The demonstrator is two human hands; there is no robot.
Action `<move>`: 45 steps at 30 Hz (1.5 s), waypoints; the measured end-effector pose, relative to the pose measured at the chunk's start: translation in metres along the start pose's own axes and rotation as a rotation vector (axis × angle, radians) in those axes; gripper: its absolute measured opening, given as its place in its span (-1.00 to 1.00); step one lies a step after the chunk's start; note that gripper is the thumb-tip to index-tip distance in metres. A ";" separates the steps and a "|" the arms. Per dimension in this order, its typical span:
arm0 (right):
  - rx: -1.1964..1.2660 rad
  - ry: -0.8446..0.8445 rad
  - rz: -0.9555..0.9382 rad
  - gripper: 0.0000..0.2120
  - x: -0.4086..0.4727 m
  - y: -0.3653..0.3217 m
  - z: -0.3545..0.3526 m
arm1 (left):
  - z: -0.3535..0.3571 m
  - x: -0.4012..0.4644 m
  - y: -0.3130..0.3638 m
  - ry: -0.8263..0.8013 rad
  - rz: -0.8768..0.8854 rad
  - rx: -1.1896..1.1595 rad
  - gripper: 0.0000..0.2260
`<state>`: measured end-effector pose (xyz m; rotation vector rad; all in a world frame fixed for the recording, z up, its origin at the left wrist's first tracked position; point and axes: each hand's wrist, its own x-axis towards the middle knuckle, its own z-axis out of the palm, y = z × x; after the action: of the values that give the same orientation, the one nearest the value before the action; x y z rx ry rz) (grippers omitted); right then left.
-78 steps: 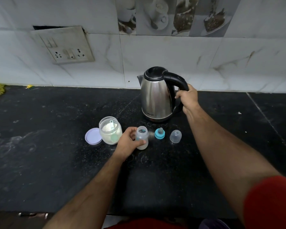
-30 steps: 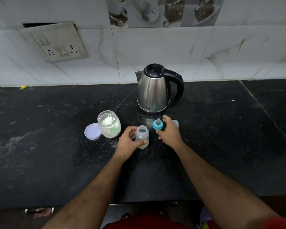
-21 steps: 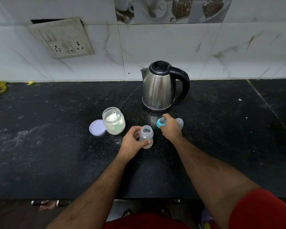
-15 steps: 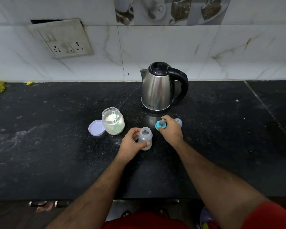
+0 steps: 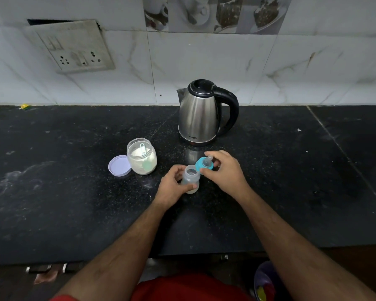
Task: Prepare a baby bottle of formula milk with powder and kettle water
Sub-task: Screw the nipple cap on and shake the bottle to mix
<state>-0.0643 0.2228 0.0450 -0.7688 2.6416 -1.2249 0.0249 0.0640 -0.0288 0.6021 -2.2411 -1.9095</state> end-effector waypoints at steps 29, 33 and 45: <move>-0.366 -0.188 -0.092 -0.60 0.011 -0.032 0.017 | -0.003 0.005 -0.008 -0.030 0.000 0.015 -0.57; -0.511 -0.199 -0.040 -0.45 0.011 -0.038 0.019 | -0.003 0.003 -0.007 -0.035 0.000 0.027 -0.59; -0.453 -0.373 -0.107 -0.62 0.024 -0.034 0.005 | -0.004 0.005 -0.008 -0.030 0.007 0.032 -0.58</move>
<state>-0.0704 0.1890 0.0694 -1.0912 2.5987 -0.4296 0.0234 0.0572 -0.0368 0.5724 -2.2929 -1.8957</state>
